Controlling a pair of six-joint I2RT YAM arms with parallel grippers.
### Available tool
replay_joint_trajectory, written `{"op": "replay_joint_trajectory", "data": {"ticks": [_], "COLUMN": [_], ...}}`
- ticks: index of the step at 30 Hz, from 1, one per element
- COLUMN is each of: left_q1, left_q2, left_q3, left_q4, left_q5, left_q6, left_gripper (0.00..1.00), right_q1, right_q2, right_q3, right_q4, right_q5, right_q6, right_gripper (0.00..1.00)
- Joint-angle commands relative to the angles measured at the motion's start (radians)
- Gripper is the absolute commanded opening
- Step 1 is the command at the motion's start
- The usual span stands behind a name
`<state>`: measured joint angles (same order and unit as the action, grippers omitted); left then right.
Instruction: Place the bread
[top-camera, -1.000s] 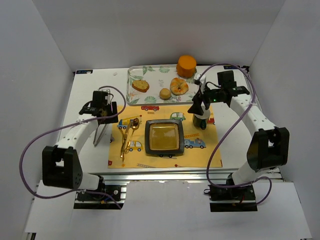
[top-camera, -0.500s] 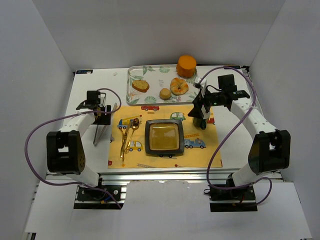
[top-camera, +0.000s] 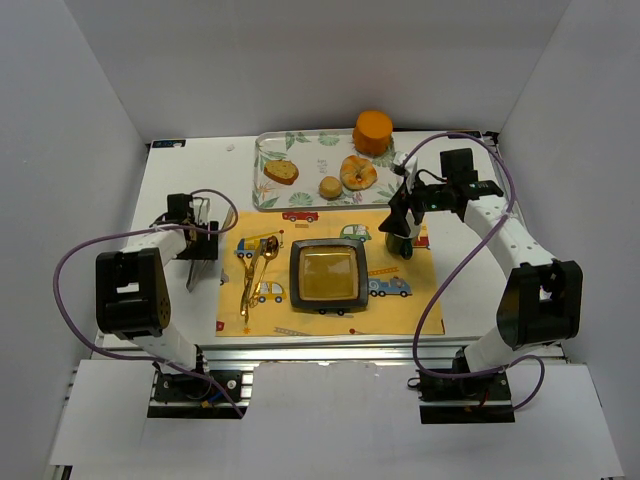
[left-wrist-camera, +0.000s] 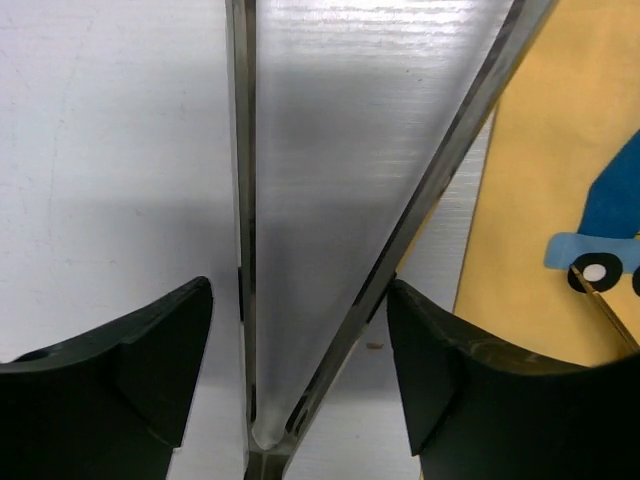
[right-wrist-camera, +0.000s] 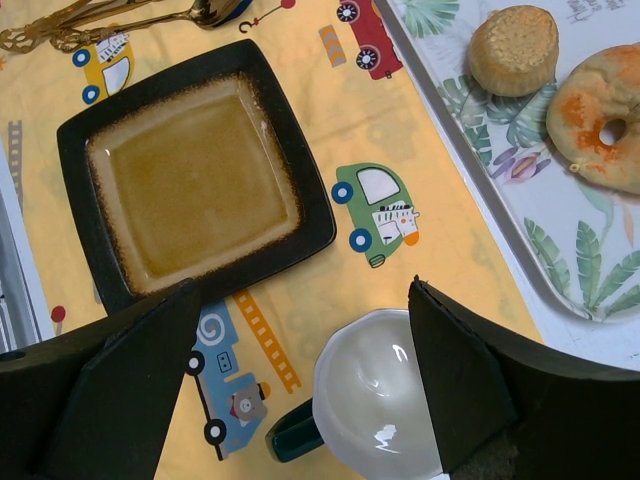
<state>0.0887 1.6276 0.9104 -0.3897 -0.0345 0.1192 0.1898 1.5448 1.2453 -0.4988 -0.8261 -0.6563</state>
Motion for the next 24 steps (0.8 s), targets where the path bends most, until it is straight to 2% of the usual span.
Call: {"op": "replay_joint_trajectory", "data": {"ticks": [1,5,8,9,10,11,13,14,18,24], "left_q1": [0.016,0.016,0.017,0.017,0.017,0.017,0.016,0.017,0.016,-0.029], "left_q2": [0.017,0.046,0.048,0.046,0.044,0.04,0.023,0.009,-0.092,-0.176], "left_q3": [-0.025,-0.045,-0.057,-0.056,-0.05,-0.042,-0.009,0.002,0.074,0.148], "left_q4": [0.054,0.051,0.054,0.052,0.049,0.045,0.019,0.017,0.012,0.1], "left_q5": [0.069,0.111,0.107,0.094,0.084,0.073,0.041,0.006,-0.01,0.258], "left_q6": [-0.004,-0.016,-0.023,-0.024,-0.027,-0.033,-0.053,-0.065,-0.199,-0.585], "left_gripper": [0.78,0.7,0.58,0.52,0.38,0.3,0.18,0.15,0.15,0.32], "right_q1": [-0.009,-0.013,-0.023,-0.024,-0.029,-0.03,-0.036,-0.038,-0.049,-0.056], "right_q2": [-0.032,-0.034,-0.037,-0.037,-0.04,-0.041,-0.045,-0.049,-0.061,-0.069], "right_q3": [0.029,0.029,0.023,0.022,0.019,0.019,0.014,0.013,0.0,-0.012], "right_q4": [0.006,0.019,0.032,0.037,0.04,0.045,0.051,0.055,0.071,0.111], "right_q5": [-0.025,-0.03,-0.039,-0.041,-0.044,-0.047,-0.051,-0.054,-0.059,-0.076], "right_q6": [0.011,0.023,0.037,0.041,0.046,0.049,0.056,0.06,0.072,0.11], "right_gripper": [0.89,0.89,0.89,0.88,0.88,0.88,0.89,0.88,0.88,0.88]}}
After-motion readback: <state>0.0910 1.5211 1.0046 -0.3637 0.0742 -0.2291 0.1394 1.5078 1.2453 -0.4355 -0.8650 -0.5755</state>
